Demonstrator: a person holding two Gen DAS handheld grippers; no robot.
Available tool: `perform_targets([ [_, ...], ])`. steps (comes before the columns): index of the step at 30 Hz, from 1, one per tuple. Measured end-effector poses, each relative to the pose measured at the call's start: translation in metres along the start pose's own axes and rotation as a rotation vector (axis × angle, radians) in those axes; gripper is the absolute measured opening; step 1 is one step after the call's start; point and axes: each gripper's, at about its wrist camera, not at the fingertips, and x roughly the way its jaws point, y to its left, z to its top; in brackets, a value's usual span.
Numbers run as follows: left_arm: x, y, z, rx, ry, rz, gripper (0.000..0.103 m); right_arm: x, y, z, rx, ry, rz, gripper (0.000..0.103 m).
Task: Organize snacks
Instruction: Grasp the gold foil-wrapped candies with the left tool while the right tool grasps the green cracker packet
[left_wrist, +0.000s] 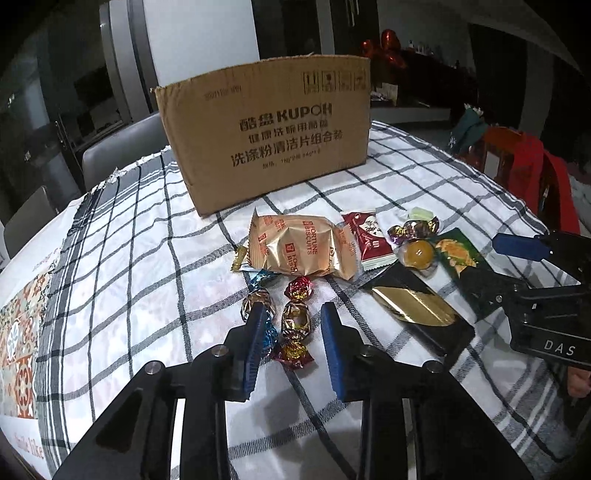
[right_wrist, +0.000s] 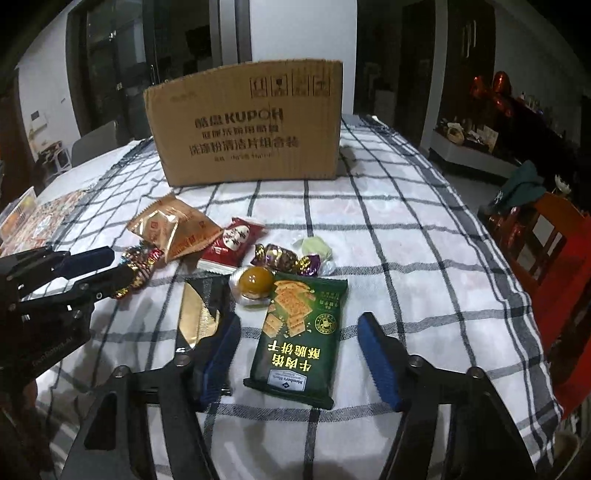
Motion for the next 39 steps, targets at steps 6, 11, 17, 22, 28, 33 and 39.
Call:
perform_targets([
  [6, 0.009, 0.003, 0.001, -0.008, 0.012, -0.015, 0.031, 0.004, 0.001, 0.0, 0.001, 0.004, 0.008, 0.063],
  [11, 0.012, 0.002, 0.002, -0.003, 0.017, -0.011, 0.029, 0.008, 0.0, 0.001, 0.002, 0.008, 0.006, 0.063],
  [17, 0.01, 0.001, 0.003, -0.008, 0.026, -0.025, 0.026, 0.013, -0.006, 0.003, 0.02, 0.024, 0.007, 0.063],
  [22, 0.016, 0.0, 0.001, -0.001, 0.048, -0.016, 0.025, 0.016, -0.004, 0.002, 0.014, 0.04, 0.017, 0.054],
  [28, 0.02, 0.001, 0.0, -0.018, 0.063, -0.016, 0.019, 0.015, -0.003, 0.001, 0.002, 0.036, 0.014, 0.048],
  [33, 0.012, -0.002, 0.002, -0.024, 0.052, -0.022, 0.019, 0.01, -0.004, 0.002, 0.002, 0.022, 0.016, 0.047],
  [39, -0.004, -0.006, 0.007, -0.045, 0.032, -0.022, 0.019, -0.004, -0.006, 0.003, 0.005, 0.0, 0.026, 0.047],
])
